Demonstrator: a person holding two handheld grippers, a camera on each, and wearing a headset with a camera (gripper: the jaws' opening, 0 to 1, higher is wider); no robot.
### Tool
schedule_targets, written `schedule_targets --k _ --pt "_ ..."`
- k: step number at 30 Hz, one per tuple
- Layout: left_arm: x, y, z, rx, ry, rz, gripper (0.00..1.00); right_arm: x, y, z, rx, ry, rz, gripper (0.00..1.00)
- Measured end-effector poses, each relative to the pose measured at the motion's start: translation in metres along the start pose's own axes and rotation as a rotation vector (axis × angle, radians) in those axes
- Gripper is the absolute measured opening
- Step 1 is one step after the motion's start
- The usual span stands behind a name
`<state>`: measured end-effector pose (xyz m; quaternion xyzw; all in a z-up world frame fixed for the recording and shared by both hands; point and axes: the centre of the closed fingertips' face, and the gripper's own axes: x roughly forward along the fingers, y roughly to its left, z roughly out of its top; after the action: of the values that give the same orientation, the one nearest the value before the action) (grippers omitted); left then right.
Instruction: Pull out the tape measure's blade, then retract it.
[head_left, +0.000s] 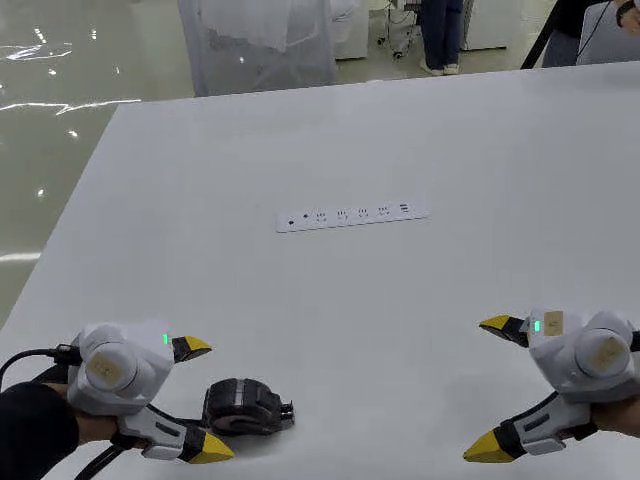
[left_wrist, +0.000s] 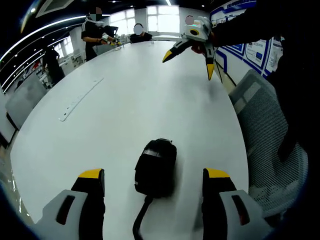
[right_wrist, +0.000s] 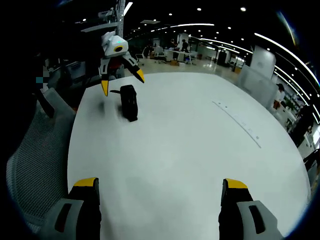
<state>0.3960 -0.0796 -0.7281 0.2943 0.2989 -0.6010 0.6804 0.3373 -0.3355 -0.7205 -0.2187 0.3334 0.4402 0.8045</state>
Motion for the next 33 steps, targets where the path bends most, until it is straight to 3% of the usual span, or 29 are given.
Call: schedule_targets --k 3,8,12,15,20,27,30,32,33 --pt "0.005 0.003 0.000 -0.017 0.009 0.014 0.67 0.006 0.002 0.006 -0.022 0.002 0.015 0.99" --pt "0.011 0.003 0.001 -0.039 0.013 0.003 0.66 0.014 -0.002 0.019 -0.030 -0.014 0.022 0.99" --pt "0.013 0.003 0.001 -0.073 0.021 -0.003 0.58 0.021 -0.004 0.027 -0.041 -0.024 0.028 0.99" --pt "0.015 0.003 0.000 -0.069 0.025 -0.005 0.56 0.028 0.000 0.032 -0.077 -0.029 0.037 0.99" --pt "0.021 0.001 -0.005 0.039 0.063 -0.010 0.52 0.047 0.014 0.033 -0.111 -0.001 0.087 0.99" --pt "0.029 -0.005 0.001 0.067 0.056 -0.030 0.45 0.070 0.025 0.045 -0.119 -0.004 0.120 0.99" --pt "0.030 -0.004 0.001 0.086 0.075 -0.027 0.31 0.077 0.027 0.052 -0.121 -0.017 0.132 0.99" --pt "0.032 -0.004 0.000 0.065 0.087 -0.014 0.30 0.082 0.029 0.058 -0.136 -0.032 0.138 0.99" --pt "0.034 -0.004 0.000 0.069 0.090 -0.005 0.30 0.084 0.030 0.061 -0.141 -0.032 0.145 0.92"
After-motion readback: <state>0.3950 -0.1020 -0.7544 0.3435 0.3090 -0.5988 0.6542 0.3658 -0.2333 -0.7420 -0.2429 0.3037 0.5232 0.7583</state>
